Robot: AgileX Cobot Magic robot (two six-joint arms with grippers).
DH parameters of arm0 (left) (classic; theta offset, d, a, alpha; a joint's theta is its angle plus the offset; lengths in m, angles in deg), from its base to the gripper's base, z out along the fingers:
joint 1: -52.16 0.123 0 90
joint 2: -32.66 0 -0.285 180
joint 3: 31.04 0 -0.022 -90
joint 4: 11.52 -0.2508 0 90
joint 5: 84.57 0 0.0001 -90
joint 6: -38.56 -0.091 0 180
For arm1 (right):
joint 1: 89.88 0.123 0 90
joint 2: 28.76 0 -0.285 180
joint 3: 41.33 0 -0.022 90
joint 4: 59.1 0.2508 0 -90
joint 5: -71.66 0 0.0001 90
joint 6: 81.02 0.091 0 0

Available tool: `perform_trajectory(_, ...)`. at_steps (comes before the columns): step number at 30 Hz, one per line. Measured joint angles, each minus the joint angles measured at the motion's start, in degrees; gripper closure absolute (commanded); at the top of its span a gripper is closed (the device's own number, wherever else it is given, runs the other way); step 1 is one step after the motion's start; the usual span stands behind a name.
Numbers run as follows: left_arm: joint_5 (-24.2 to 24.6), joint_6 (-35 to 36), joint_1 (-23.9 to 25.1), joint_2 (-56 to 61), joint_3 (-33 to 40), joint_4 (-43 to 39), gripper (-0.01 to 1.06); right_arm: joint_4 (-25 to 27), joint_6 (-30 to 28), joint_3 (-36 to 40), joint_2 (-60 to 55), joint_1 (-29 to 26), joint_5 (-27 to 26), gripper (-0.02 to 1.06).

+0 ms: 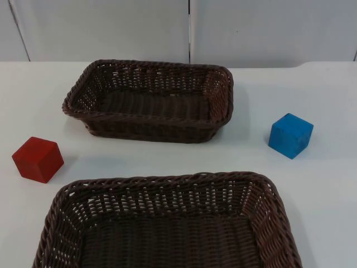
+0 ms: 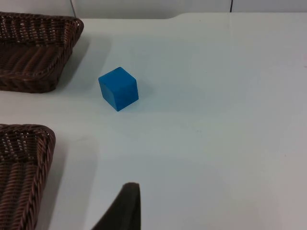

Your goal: Pick up one cube with the left hand and place it into the upper basket. Pick up one cube with the right hand and place it into the lower basket.

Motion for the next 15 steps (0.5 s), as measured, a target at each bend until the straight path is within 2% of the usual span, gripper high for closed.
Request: perform_trajectory(15,-4.58,-1.04,0.00,-12.62,0.00,0.11,0.00,0.00,0.00,0.00,0.00,0.00,0.00,-0.01)
